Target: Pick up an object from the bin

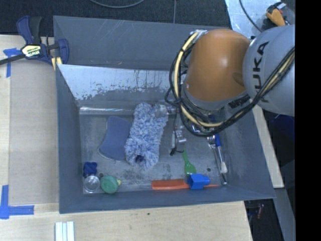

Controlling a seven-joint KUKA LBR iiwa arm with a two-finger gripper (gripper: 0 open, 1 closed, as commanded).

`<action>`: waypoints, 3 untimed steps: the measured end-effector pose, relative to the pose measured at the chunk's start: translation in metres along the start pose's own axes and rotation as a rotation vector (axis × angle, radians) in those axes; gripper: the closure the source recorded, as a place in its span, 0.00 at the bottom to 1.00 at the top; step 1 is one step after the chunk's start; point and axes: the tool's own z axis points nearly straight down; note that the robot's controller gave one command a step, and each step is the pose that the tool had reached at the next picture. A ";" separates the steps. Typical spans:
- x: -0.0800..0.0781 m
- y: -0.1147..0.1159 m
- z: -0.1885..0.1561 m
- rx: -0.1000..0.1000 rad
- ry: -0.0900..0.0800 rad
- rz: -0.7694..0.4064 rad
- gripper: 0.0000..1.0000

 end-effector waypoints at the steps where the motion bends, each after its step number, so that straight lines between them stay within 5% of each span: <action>1: 0.014 0.019 0.031 0.001 -0.006 -0.267 0.00; 2: 0.010 0.015 0.008 0.000 -0.013 -0.040 0.00; 3: -0.005 0.035 0.076 0.000 -0.008 -0.235 0.00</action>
Offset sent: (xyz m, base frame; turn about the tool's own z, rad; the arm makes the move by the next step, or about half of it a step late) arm -0.0109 0.0120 0.0145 0.0360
